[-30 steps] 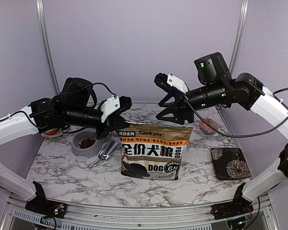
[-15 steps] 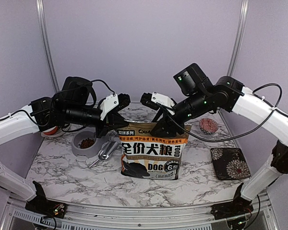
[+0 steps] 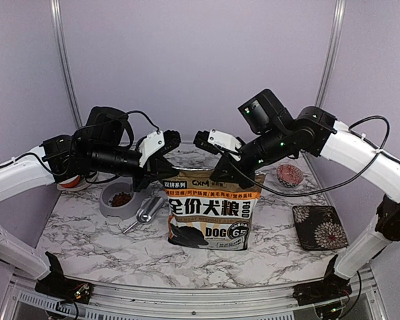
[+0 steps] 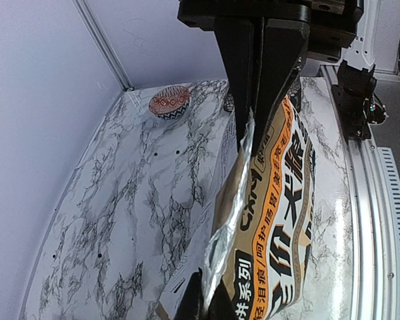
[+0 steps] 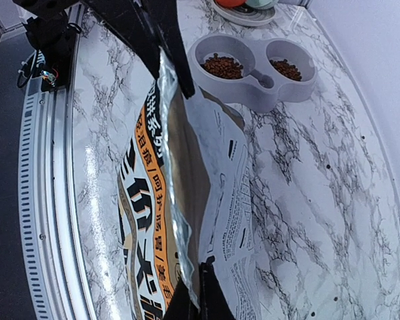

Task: Serve the pet food
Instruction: Press the seal on the pet food bag.

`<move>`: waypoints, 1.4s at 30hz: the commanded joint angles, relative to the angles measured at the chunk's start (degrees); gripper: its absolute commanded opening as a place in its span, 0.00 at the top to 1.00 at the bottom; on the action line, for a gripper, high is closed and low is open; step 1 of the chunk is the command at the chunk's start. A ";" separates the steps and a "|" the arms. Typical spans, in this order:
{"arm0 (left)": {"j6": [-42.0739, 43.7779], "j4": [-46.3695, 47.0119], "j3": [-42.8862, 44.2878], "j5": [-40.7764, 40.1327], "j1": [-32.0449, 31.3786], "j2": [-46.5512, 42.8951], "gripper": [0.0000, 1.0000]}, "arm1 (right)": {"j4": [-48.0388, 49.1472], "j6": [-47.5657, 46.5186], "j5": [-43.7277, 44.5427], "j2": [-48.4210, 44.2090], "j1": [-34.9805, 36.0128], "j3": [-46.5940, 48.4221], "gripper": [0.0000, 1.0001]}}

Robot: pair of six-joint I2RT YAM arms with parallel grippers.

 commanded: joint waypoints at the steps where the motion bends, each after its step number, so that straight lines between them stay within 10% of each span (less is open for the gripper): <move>1: -0.93 2.47 1.98 -0.41 1.82 -1.80 1.00 | 0.36 0.20 1.63 -1.04 0.33 2.29 1.00; 3: -1.08 2.51 2.04 0.40 2.00 -1.81 1.00 | 0.66 -0.05 1.58 -1.27 0.40 2.56 1.00; 6: -1.32 2.50 2.15 0.84 2.16 -1.80 1.00 | 0.73 -0.19 0.55 -1.07 0.41 2.81 0.67; 12: -1.52 2.51 2.31 1.37 2.29 -1.76 1.00 | 1.31 -0.48 -0.34 0.17 0.93 2.91 0.64; 37: -1.47 2.47 1.98 2.92 2.99 -2.31 1.00 | 5.16 -1.57 -1.94 2.24 2.14 3.72 1.00; 42: 0.76 2.05 0.26 6.48 4.27 -4.30 0.72 | 4.86 -1.85 -1.84 1.17 2.10 3.73 1.00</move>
